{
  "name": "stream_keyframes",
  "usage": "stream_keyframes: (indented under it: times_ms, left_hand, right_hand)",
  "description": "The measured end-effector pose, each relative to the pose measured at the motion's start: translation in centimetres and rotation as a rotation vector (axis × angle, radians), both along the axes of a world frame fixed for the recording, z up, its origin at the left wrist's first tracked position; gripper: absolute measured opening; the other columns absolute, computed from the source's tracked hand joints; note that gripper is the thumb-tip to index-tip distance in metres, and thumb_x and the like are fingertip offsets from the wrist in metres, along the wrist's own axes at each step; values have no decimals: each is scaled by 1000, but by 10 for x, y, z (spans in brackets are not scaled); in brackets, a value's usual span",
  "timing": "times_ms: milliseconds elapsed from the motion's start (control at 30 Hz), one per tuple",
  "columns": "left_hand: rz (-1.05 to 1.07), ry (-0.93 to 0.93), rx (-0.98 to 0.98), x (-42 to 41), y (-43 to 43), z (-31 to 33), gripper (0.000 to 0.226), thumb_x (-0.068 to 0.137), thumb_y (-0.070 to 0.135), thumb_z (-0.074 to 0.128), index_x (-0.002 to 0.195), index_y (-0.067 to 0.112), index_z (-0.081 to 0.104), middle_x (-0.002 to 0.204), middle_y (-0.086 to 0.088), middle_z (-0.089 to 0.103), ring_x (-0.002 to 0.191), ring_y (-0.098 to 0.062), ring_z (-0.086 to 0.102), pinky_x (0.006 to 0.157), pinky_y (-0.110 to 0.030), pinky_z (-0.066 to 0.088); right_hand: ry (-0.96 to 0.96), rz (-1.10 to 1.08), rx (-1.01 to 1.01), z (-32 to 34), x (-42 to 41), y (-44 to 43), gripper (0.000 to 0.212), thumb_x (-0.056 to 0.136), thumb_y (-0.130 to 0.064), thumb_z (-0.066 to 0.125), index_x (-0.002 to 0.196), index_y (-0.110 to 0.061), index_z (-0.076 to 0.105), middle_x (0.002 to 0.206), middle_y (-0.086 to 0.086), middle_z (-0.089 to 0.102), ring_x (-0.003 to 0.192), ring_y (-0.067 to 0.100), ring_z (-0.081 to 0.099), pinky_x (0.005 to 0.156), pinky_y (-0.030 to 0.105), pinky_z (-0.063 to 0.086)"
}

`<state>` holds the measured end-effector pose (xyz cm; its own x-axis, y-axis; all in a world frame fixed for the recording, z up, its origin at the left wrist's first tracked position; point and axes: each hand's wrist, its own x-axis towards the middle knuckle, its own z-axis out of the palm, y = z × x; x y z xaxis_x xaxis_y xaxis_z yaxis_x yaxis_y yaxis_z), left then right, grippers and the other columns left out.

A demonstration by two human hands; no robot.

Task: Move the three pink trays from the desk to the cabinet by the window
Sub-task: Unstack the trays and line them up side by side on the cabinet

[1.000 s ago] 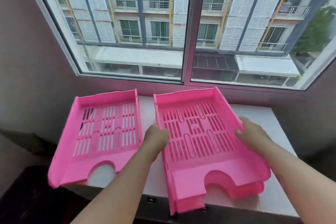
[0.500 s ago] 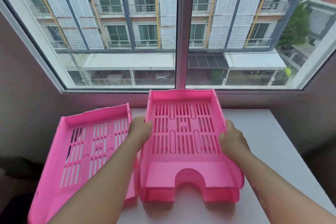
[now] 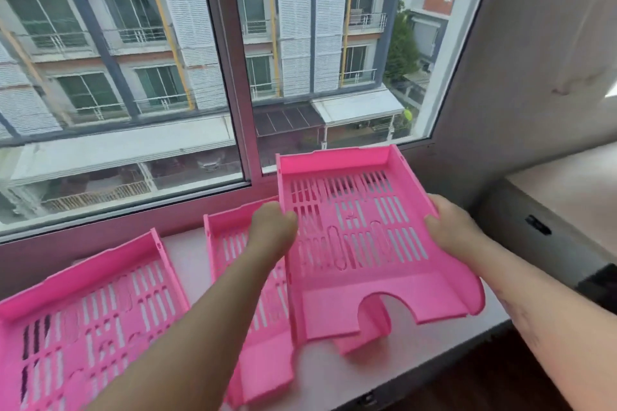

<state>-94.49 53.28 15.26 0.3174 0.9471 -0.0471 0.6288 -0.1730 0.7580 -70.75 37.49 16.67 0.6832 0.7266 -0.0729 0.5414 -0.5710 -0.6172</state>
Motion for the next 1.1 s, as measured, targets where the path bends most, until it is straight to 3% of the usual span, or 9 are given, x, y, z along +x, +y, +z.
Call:
stream_keyframes:
  times_ms: [233,433,500,567,667,833,933,1000,1100]
  left_hand:
    - [-92,-3,-67,93,-42,4,14,88,6,47,76,0,52,67,-4,49,50,-14,39,40,-25,29]
    - [20,25,-182,151,-71,-15,19,90,7,44,103,-1,56,83,-10,54,53,-12,42,45,-25,33]
    - [71,69,-219,161,-78,-23,29,93,8,44,120,-2,52,101,-13,56,61,-11,46,48,-25,36]
    - [128,78,-275,168,-84,-31,39,96,8,43,133,-2,44,124,-18,55,80,-18,55,66,-27,47]
    - [215,56,-347,173,-96,-42,46,97,6,41,143,-1,35,144,-18,44,110,-27,53,76,-26,42]
    - [224,59,-270,174,-104,-44,45,96,9,42,140,-2,36,142,-19,48,90,-18,59,71,-25,47]
    - [254,-32,-20,159,-105,-41,45,96,15,44,139,3,45,136,-15,57,106,-19,63,88,-28,49]
    - [315,-24,126,141,-102,-47,39,95,18,46,132,7,53,130,-11,62,118,-23,57,98,-34,46]
    - [378,76,103,109,-95,-65,37,95,22,44,129,14,56,130,-9,61,121,-25,53,99,-42,44]
  right_hand:
    - [-7,-67,28,1,88,-47,46,90,1,44,133,-11,55,119,18,64,92,21,49,79,28,35]
    - [48,-10,0,-26,153,-52,47,89,2,42,132,-11,55,115,17,64,94,25,53,79,30,36]
    - [87,13,-16,-38,163,-51,48,89,2,41,132,-13,55,114,15,64,96,26,55,79,31,38]
    - [124,37,-30,-52,168,-50,49,88,1,39,132,-15,55,114,13,65,95,25,55,81,31,41]
    - [177,58,-59,-72,170,-49,52,87,-1,37,133,-20,54,112,8,64,97,26,57,83,34,44]
    - [233,106,-46,-85,171,-46,55,93,-3,36,145,-20,40,124,10,61,100,26,54,83,32,42]
    - [-110,201,-210,-87,162,-42,65,97,-20,46,155,-15,16,159,13,27,143,33,29,114,42,27]
    - [-456,341,-237,-89,150,-37,68,94,-34,47,154,-17,19,162,10,18,150,32,11,120,47,8]
    - [-480,527,-274,-98,130,-27,65,92,-50,30,153,-33,19,164,5,13,151,28,3,120,48,-1]
